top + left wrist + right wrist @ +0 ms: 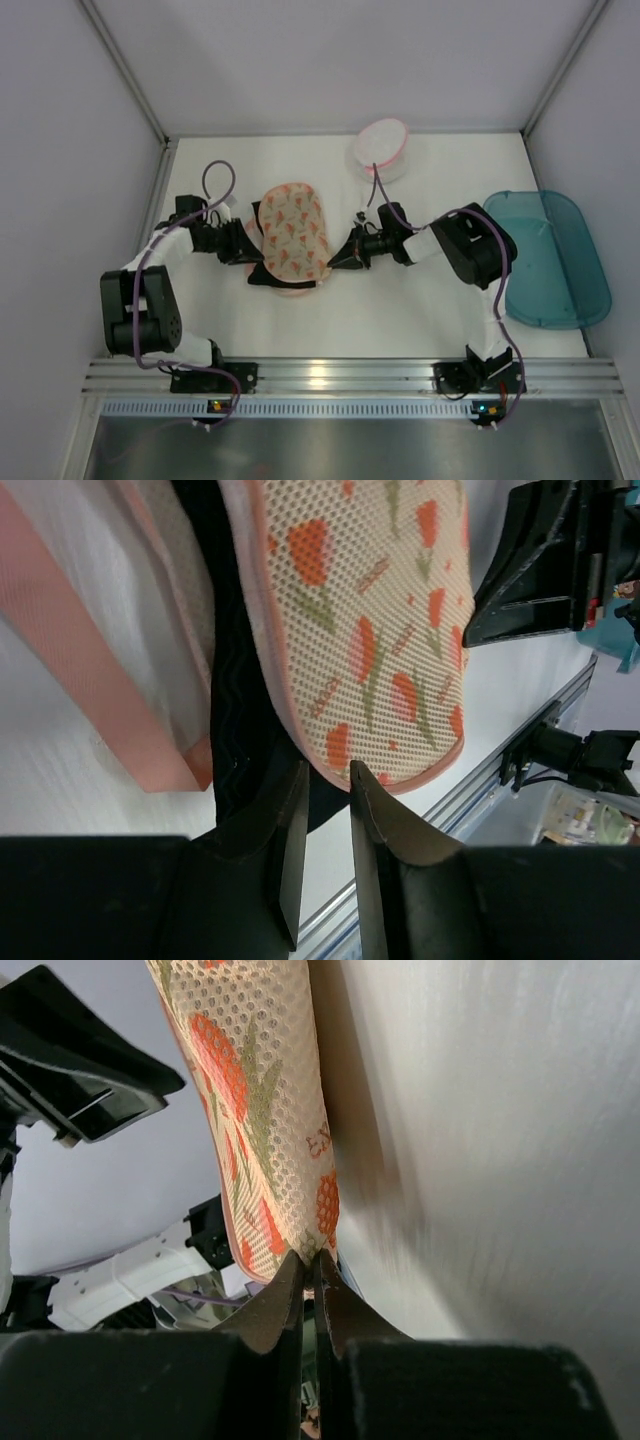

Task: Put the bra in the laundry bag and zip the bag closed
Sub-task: Zip the laundry bag at the center of the board.

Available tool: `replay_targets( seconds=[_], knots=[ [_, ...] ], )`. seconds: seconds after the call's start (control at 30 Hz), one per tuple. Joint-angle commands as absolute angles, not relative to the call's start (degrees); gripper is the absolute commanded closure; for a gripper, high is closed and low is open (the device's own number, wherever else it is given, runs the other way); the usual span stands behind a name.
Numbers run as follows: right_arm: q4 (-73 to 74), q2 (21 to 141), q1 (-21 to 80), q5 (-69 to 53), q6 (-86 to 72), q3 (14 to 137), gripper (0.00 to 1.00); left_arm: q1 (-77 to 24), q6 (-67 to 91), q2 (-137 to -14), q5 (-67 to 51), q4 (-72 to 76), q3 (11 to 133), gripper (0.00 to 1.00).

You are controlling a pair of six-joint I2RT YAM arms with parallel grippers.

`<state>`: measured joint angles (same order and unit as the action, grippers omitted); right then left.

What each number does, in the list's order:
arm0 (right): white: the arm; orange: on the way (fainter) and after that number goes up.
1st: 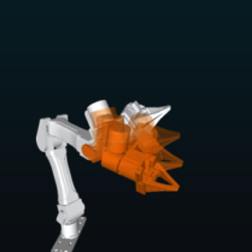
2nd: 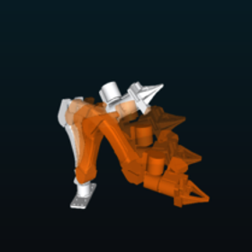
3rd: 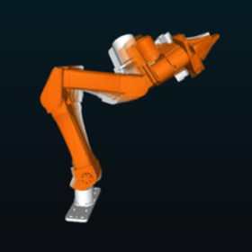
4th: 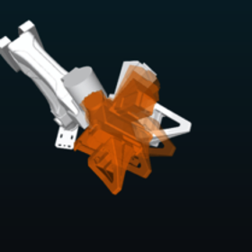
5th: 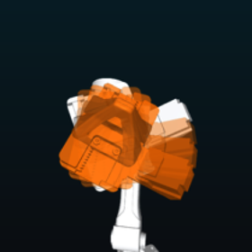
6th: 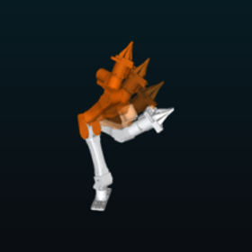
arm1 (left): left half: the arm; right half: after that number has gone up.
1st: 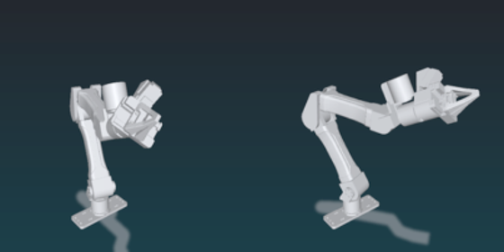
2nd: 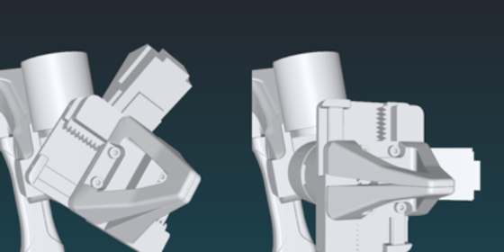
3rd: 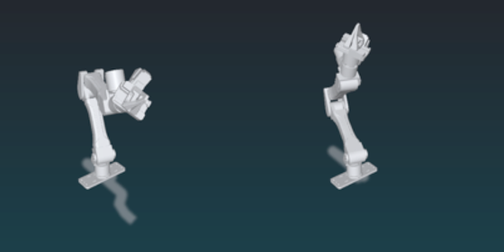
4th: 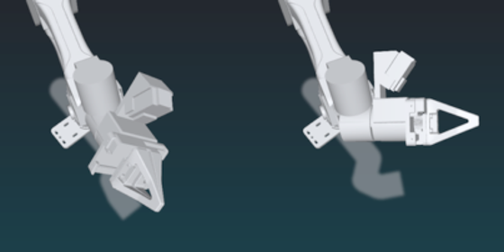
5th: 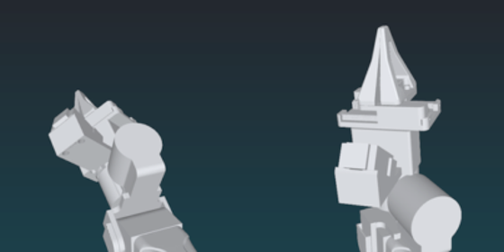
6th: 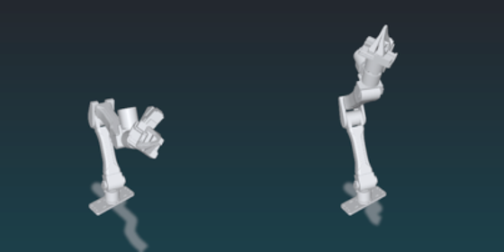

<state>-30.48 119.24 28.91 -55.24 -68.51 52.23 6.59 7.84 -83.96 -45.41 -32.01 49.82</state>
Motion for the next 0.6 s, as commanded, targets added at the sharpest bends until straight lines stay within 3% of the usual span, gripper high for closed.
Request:
replay_targets(
  seconds=[0.0,0.3,0.43,0.57],
  knots=[
    [-30.9,118.6,28.7,-54.7,-69.8,51.9,1.00,7.0,11.2,-85.8,-45.7,-28.5,48.7,0.71],
    [-33.0,118.9,29.4,-54.9,-71.0,51.9,1.00,7.0,14.8,-87.8,-47.9,-28.3,44.0,0.75],
    [-33.2,118.6,29.7,-54.8,-71.5,51.6,1.00,7.4,16.9,-84.7,-51.6,-25.8,41.3,0.93],
    [-33.2,118.7,29.7,-54.8,-71.7,51.7,1.00,7.4,16.4,-82.5,-58.1,-25.6,40.6,0.91]
  ],
)
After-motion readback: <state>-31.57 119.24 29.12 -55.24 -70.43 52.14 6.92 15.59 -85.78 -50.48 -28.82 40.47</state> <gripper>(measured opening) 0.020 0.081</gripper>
